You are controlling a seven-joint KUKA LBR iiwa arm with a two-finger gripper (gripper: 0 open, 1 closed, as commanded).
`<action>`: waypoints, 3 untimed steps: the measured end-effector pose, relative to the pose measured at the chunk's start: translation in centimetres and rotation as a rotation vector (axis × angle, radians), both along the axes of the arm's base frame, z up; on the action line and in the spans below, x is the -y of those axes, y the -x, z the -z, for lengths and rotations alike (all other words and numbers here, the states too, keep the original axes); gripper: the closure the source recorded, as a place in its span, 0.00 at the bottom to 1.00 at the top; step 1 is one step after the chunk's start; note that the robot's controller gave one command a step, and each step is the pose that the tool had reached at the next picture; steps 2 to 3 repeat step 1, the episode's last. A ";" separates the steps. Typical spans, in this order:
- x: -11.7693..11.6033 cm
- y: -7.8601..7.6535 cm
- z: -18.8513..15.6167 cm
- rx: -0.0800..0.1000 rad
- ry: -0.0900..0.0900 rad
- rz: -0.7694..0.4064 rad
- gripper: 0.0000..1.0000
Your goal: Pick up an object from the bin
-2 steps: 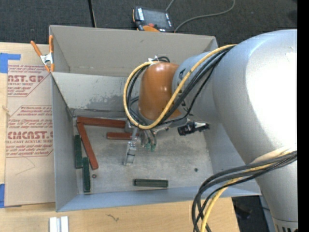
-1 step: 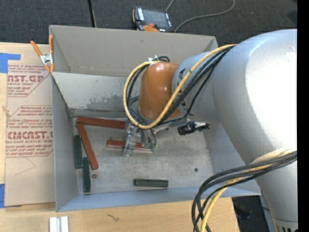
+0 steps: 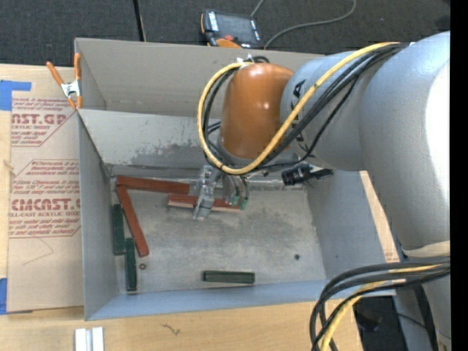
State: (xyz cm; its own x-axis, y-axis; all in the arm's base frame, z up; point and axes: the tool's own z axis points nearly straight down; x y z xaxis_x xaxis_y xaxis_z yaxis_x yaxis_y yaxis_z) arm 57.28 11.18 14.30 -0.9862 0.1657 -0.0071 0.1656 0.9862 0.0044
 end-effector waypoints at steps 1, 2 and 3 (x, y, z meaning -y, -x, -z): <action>-0.1 -0.1 -4.7 -0.001 0.000 -0.002 1.00; -0.1 -0.1 -4.7 -0.001 0.000 -0.002 1.00; -0.1 -0.1 -4.7 -0.001 0.000 -0.002 1.00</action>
Offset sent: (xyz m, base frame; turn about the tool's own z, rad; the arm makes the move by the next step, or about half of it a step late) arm -0.0003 0.0000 0.0436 0.0000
